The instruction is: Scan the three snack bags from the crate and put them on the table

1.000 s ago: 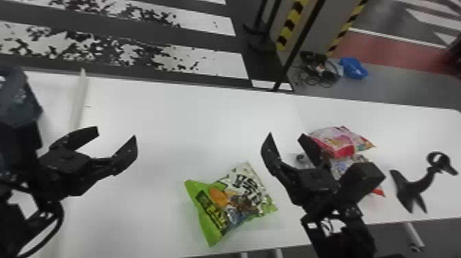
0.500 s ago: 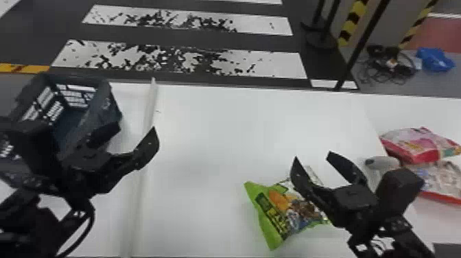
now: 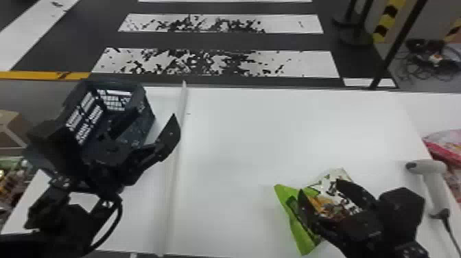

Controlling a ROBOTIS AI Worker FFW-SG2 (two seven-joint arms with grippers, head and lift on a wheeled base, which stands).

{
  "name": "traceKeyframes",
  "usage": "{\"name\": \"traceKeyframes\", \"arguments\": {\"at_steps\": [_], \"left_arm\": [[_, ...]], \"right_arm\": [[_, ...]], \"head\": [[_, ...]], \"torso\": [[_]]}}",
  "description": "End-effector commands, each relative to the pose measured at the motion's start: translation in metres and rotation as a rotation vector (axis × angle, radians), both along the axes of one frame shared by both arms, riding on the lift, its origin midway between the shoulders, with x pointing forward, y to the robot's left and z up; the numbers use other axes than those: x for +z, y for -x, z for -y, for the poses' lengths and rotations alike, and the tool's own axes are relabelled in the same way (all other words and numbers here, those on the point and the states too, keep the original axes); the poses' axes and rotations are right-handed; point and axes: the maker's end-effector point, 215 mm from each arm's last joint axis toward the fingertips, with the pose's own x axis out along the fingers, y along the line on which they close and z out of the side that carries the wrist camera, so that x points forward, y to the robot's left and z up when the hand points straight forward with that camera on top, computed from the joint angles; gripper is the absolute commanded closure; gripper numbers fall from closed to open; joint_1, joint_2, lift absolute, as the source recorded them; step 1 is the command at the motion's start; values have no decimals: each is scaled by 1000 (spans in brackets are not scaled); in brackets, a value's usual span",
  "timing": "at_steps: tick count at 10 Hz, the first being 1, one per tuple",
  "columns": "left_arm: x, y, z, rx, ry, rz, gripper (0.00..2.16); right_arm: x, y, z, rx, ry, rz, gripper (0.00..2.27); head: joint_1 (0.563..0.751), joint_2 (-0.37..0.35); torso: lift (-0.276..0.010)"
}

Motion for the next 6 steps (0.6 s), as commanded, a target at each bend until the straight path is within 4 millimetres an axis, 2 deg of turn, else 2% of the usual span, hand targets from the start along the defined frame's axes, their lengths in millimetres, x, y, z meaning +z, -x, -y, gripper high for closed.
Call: {"name": "traceKeyframes", "arguments": {"at_steps": [1, 3, 4, 6], "left_arm": [[-18, -4, -2, -3, -19, 2, 26], [-25, 0, 4, -18, -41, 11, 26], [-25, 4, 7, -30, -50, 14, 26], [-27, 14, 9, -36, -62, 20, 26]], "right_arm": [[-19, 24, -25, 23, 43, -81, 127], [-31, 46, -63, 75, 135, -110, 127], [-34, 49, -74, 94, 178, -110, 127], [-28, 38, -83, 98, 279, -61, 127]], "head": [[695, 81], [695, 115], [695, 149], [695, 188]], "torso": [[-94], [-94], [-94], [-94]]}}
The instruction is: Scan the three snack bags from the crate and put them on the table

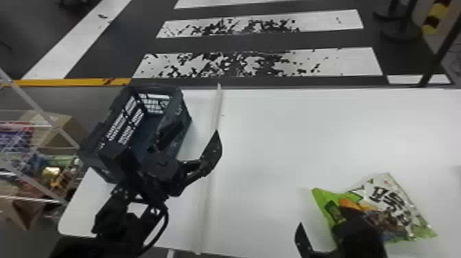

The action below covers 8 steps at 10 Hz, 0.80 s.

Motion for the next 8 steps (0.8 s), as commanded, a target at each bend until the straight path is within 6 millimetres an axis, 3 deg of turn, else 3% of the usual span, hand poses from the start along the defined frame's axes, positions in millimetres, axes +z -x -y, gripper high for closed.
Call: {"name": "traceKeyframes", "arguments": {"at_steps": [1, 2, 6, 8], "left_arm": [[-4, 7, 2, -12, -10, -1, 26], [-4, 11, 3, -14, -11, 7, 26], [-8, 17, 8, -44, -9, -4, 26], [-12, 19, 8, -55, -26, -12, 26]], "right_arm": [[8, -11, -7, 16, 66, 36, 127], [11, -20, -5, 11, 145, 72, 127], [-30, -43, -5, 30, 328, 82, 127], [-34, -57, 2, 25, 362, 93, 127]], "head": [[695, 197], [695, 199], [695, 187], [695, 183]], "torso": [[-94], [-94], [-94], [-94]]}}
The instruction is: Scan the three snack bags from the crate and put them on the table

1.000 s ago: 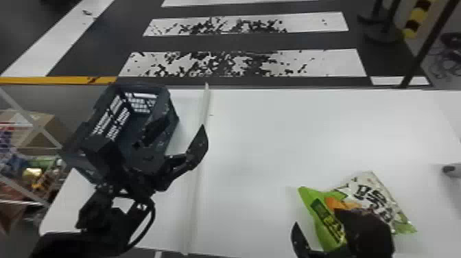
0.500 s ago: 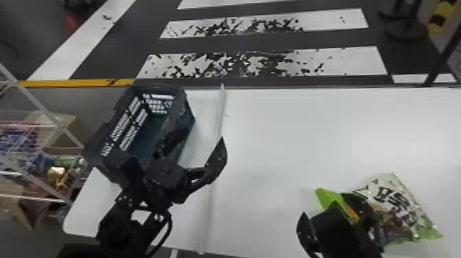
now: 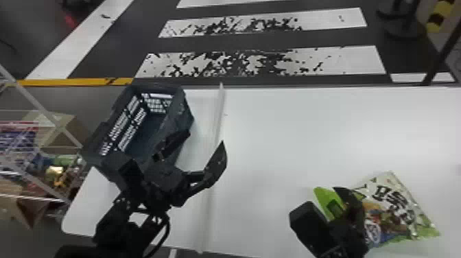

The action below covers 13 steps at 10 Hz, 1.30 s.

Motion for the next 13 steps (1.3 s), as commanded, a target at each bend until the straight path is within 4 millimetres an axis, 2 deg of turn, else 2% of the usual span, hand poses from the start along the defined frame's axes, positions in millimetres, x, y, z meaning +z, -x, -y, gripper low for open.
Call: {"name": "traceKeyframes", "arguments": {"at_steps": [1, 2, 3, 4, 5, 6, 7, 8, 9, 11, 13], "left_arm": [[-4, 1, 0, -6, -10, -7, 26], [-8, 2, 3, -16, -10, -14, 26], [-9, 4, 4, -21, -8, -19, 26], [-10, 5, 4, -21, -6, -20, 26], [-8, 6, 7, -29, -2, -18, 26], [-8, 7, 8, -31, 4, -19, 26], [-8, 8, 9, -34, 5, -21, 26], [-11, 11, 12, -37, 8, -28, 26], [-11, 13, 14, -43, 9, -27, 26], [-13, 15, 22, -54, 13, -30, 26], [-16, 19, 34, -72, 10, -34, 26]], "right_arm": [[-1, -10, 8, -9, 25, 5, 127], [-4, -13, 21, -28, 71, -8, 194], [-8, -13, 30, -39, 109, -25, 353], [-14, -11, 40, -53, 141, -56, 657], [-18, -8, 47, -64, 179, -80, 1379], [-19, -6, 49, -59, 195, -99, 1905], [-15, -4, 45, -47, 192, -88, 2209], [3, -4, 35, -23, 153, -44, 2240], [30, -8, 26, -18, 69, 6, 2240], [100, -18, 5, -9, -299, 65, 2243], [173, -26, -7, 7, -660, 120, 2240]], "head": [[695, 179], [695, 172], [695, 164], [695, 144], [695, 129], [695, 115], [695, 103], [695, 100], [695, 101], [695, 122], [695, 144]], "torso": [[-94], [-94], [-94], [-94], [-94], [-94], [-94], [-94], [-94], [-94], [-94]]}}
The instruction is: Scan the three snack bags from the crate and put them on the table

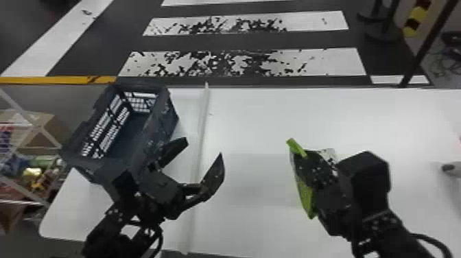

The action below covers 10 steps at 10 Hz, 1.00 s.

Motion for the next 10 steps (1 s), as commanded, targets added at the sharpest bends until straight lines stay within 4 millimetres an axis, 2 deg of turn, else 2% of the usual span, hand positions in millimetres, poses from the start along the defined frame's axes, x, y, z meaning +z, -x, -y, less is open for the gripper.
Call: {"name": "traceKeyframes", "arguments": {"at_steps": [1, 2, 3, 4, 5, 6, 7, 8, 10], "left_arm": [[-4, 2, 7, -10, -5, -5, 26], [-7, 4, 13, -16, -9, -11, 26], [-8, 6, 19, -25, -17, -12, 26], [-8, 7, 23, -30, -17, -11, 26], [-9, 8, 25, -32, -21, -11, 26], [-9, 8, 26, -36, -26, -10, 26], [-8, 6, 29, -36, -28, -7, 26], [-7, 3, 33, -38, -27, -2, 26], [-4, 1, 37, -40, -18, 3, 26]], "right_arm": [[56, -7, -1, 18, -322, 34, 2243], [82, -13, 11, 14, -511, 39, 2243], [90, -21, 37, -16, -703, 25, 2243], [67, -32, 79, -93, -895, -30, 2243], [30, -40, 112, -165, -1001, -91, 2243], [-7, -45, 147, -251, -1081, -134, 2243], [-37, -47, 173, -324, -1085, -148, 2243], [-53, -50, 194, -385, -1057, -121, 2243], [-74, -48, 221, -441, -948, -116, 2206]], "head": [[695, 149], [695, 154], [695, 148], [695, 111], [695, 81], [695, 9], [695, -54], [695, -85], [695, -170]], "torso": [[-94], [-94], [-94], [-94], [-94], [-94], [-94], [-94], [-94]]}}
